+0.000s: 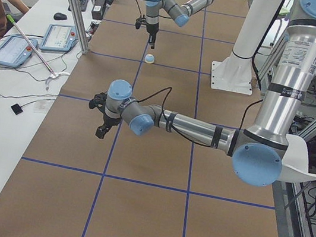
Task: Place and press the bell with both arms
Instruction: 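Press down on the bell's top button with the right gripper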
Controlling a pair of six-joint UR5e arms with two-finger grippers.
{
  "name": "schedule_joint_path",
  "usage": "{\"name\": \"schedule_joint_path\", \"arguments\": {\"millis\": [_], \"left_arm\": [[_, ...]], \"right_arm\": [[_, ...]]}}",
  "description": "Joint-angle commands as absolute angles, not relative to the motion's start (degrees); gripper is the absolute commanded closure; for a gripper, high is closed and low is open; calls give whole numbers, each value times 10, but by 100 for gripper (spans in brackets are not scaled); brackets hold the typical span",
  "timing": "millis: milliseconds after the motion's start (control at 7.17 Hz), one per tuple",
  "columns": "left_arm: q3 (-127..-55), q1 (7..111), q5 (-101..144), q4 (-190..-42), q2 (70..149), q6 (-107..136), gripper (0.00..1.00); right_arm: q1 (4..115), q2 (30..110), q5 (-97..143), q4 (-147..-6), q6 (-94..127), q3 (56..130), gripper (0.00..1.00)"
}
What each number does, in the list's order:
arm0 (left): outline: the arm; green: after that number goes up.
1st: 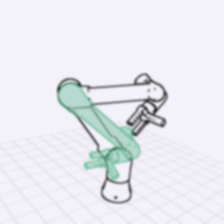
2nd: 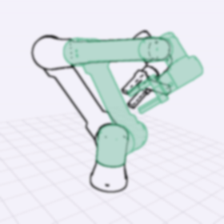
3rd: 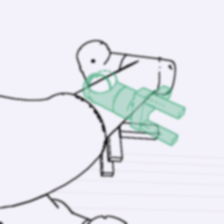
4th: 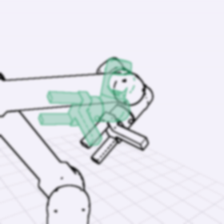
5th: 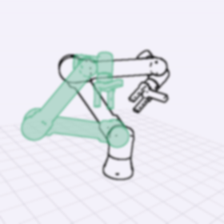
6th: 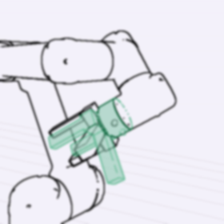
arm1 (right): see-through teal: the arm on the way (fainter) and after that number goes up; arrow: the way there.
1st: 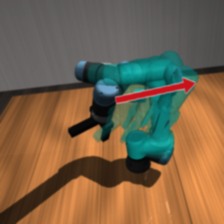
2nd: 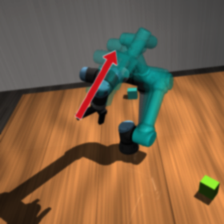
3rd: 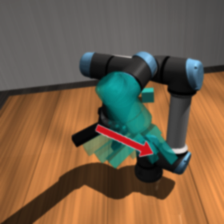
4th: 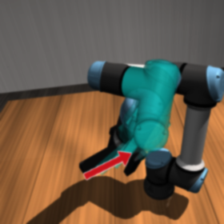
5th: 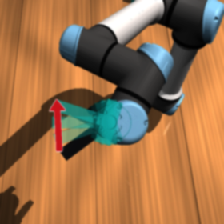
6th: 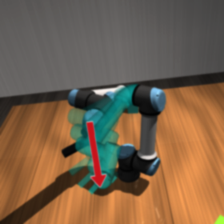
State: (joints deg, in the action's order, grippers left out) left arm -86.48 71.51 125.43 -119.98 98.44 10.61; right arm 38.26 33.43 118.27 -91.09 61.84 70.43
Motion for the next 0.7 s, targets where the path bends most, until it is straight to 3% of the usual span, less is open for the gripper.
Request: {"name": "schedule_joint_path", "arguments": {"millis": [0,558], "left_arm": [[-864,715,1254,-1200,984,106,0],[-860,714,1252,-1200,985,106,0]], "right_arm": [[379,331,1178,-890,619,678,100],[375,334,1176,-889,616,668,100]]}}
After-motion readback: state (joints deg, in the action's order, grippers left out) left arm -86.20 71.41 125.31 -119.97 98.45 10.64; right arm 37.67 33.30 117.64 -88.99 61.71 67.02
